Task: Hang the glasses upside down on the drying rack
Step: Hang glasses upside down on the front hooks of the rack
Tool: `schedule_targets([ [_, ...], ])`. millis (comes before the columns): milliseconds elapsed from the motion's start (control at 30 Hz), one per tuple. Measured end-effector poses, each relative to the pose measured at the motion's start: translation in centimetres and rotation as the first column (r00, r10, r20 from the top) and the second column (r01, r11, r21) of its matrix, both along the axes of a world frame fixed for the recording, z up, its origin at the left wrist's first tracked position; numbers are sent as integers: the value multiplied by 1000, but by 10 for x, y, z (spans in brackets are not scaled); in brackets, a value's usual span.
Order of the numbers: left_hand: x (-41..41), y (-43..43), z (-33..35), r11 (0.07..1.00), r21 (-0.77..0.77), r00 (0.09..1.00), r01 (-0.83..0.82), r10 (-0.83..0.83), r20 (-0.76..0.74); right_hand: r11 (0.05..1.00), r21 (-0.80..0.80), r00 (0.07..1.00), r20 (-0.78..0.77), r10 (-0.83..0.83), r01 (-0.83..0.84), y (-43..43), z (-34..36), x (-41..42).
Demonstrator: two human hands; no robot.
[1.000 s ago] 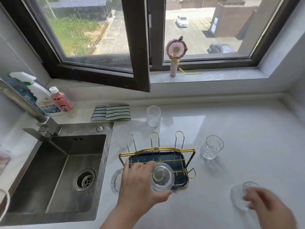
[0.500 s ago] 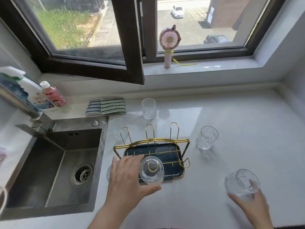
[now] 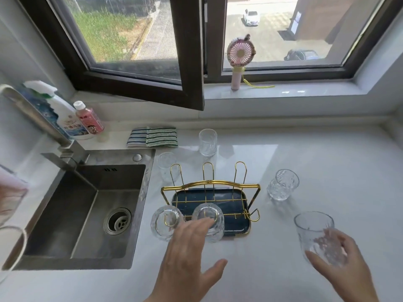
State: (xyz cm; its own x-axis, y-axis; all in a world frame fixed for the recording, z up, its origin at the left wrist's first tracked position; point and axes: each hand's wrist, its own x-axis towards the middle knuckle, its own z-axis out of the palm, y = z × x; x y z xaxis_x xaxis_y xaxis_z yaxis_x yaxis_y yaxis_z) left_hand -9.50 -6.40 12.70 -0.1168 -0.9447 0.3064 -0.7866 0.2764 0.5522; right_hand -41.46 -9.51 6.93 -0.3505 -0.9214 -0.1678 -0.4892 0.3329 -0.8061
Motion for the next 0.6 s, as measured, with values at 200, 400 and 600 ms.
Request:
schedule_targets([
  [200, 7, -11, 7, 998, 1, 994, -65, 65, -93, 951, -151, 955, -168, 244, -269, -10, 99, 27],
  [400, 30, -20, 10, 973, 26, 960, -231, 233, -158, 776, -205, 761, -452, 466, -597, -33, 131, 70],
  [600, 43, -15, -1, 930, 133, 910, -341, 362, -199, 714, -8, 602, -544, 585, -700, -55, 91, 102],
])
